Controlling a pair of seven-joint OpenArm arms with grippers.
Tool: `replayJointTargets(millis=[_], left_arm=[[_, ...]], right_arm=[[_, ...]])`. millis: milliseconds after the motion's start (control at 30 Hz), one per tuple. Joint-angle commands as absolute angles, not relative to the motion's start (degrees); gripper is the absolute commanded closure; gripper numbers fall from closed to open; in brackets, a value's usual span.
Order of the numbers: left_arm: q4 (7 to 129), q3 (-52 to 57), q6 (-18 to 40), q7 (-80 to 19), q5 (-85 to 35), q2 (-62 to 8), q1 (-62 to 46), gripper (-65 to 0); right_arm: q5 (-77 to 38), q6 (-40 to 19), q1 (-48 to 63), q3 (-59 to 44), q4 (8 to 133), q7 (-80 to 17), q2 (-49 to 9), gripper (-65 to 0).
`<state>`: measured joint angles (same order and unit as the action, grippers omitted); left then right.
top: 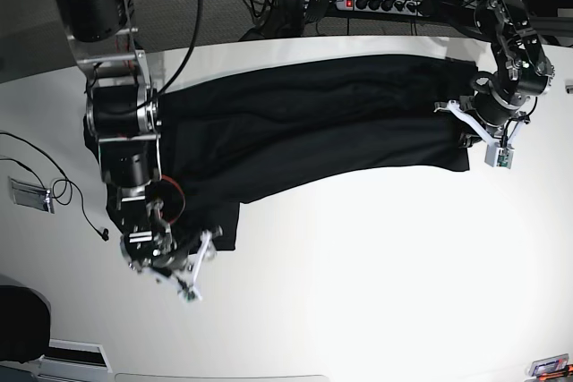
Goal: Fold the T-shirt properly
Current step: 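Lower the right gripper and pinch the folded hem corner, then adjust the right gripper's pinch on the folded corner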
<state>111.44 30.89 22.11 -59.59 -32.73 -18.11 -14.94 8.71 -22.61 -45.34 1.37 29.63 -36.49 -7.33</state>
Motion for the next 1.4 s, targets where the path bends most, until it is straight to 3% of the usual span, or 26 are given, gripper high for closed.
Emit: replayJointTargets(millis=[0, 267, 800, 867, 933, 967, 1167, 1367], left_arm=[[112.5, 31.3, 22.0, -58.6, -34.3, -18.9, -14.5, 0.0], [112.5, 31.3, 22.0, -60.6, -36.8, -19.0, -14.4, 0.0], [112.5, 31.6, 21.9, -60.4, -36.5, -18.9, -14.5, 0.0], [112.5, 31.6, 21.9, -60.4, -36.5, -18.9, -14.5, 0.0], [112.5, 31.6, 21.9, -60.4, -36.5, -18.9, -14.5, 0.0], [112.5, 31.6, 21.9, -60.4, -36.5, -18.9, -14.5, 0.0], [112.5, 31.6, 21.9, -60.4, -36.5, -19.1, -14.5, 0.0], [112.5, 31.6, 21.9, -60.4, -36.5, -19.0, -14.5, 0.0]], right_arm=[[8.1, -22.6, -47.2, 1.5, 30.5, -35.6, -7.5, -37.1], [8.2, -22.6, -47.2, 1.5, 30.5, -35.6, -7.5, -26.3], [8.2, -22.6, -40.9, 1.5, 30.5, -33.8, -7.5, -26.3], [8.2, -22.7, -40.8, 2.3, 30.5, -34.2, -7.5, -21.1], [8.2, -22.7, -40.8, 5.2, 30.5, -34.2, -7.5, -3.2], [8.1, -22.7, -40.8, 6.4, 30.5, -34.2, -7.5, 0.0], [8.1, -22.7, -40.8, 3.7, 31.6, -36.7, -7.5, 0.0], [8.1, -22.7, -37.6, 0.5, 46.5, -42.4, -7.7, 0.0]])
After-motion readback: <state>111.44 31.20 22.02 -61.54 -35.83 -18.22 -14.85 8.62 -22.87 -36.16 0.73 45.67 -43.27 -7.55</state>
